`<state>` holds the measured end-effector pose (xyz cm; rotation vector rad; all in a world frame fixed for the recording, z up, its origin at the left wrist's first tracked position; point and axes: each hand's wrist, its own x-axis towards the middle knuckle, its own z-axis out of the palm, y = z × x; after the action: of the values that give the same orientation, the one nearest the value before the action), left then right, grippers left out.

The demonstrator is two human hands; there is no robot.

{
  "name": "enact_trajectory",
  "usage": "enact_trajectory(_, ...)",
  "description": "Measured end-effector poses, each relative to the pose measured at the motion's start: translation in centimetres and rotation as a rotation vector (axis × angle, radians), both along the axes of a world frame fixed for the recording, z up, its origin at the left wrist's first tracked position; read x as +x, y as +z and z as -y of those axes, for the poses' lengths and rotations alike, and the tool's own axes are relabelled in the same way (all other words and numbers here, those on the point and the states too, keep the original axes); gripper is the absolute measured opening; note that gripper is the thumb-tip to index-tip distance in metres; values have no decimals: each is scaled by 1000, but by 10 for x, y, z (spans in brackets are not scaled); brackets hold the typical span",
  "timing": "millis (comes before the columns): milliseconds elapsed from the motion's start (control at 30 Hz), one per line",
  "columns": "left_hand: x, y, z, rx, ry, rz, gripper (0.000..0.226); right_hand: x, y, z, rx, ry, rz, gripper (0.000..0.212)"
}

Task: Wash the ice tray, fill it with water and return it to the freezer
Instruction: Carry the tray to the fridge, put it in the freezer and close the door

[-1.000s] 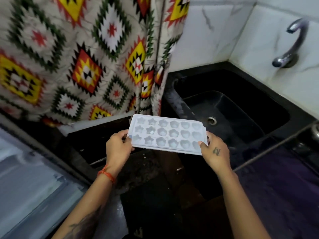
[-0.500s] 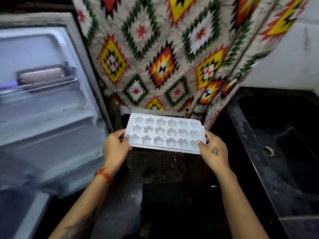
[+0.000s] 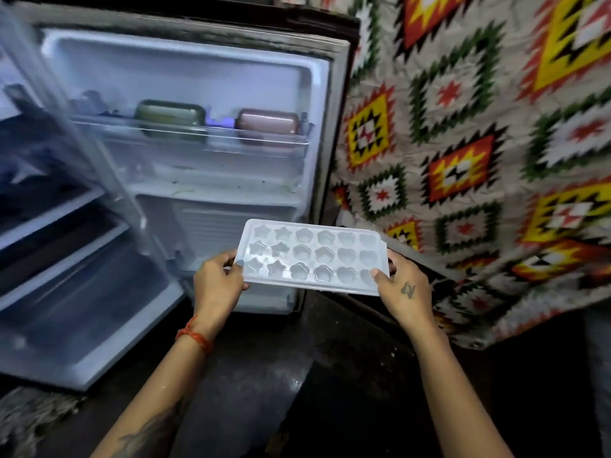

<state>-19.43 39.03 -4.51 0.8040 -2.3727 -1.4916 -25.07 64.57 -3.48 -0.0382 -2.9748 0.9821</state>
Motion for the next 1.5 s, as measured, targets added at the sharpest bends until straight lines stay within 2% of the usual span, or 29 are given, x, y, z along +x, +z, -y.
enact_trajectory(333, 57, 1, 60, 41, 316, 18, 26, -24, 2, 91, -23, 310, 16, 38)
enact_trajectory(600, 91, 1, 129, -10, 505, 69, 24, -25, 4, 188, -70, 507, 15, 31)
enact_trajectory(967, 114, 2, 239, -57, 613, 12, 24, -22, 4, 322, -99, 626, 39, 27)
enact_trajectory(1500, 121, 17, 348, -40, 767, -15, 23, -40, 17, 460, -204, 784, 71, 31)
